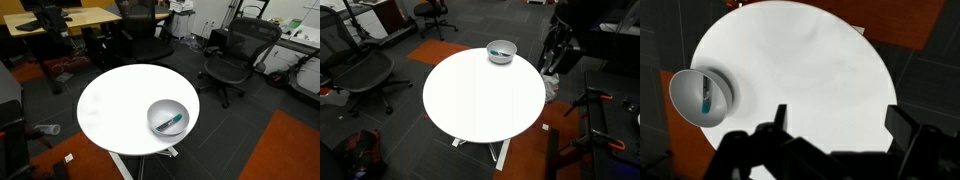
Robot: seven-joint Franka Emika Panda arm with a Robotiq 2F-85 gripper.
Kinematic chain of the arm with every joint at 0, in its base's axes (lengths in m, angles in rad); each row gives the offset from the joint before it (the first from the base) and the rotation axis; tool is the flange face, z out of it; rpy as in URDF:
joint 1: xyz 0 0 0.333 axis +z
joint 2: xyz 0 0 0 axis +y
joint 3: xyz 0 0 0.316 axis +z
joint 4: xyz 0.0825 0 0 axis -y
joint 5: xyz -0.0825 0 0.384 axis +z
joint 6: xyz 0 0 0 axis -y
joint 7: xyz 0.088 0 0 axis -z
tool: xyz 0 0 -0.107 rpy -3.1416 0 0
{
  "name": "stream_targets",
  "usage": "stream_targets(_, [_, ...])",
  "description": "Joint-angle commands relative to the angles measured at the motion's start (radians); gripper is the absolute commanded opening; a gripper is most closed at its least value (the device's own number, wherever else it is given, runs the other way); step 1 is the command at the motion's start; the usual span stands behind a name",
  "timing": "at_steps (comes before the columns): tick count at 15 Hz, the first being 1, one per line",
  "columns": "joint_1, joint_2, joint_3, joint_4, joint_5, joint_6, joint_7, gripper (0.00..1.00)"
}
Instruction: Remove the marker from the bowl
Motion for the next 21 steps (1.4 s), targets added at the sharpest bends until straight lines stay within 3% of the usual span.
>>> stream_targets(1, [0.028,0.002,-0.028,0.002,-0.009,-0.004,0.007,1.0])
stream_targets(12, [0.013,-0.018,-0.063,0.026,-0.037,-0.005,0.001,1.0])
stream_targets(21, [-0.064,0.043,-0.252,0.146,-0.017,0.015,-0.105,1.0])
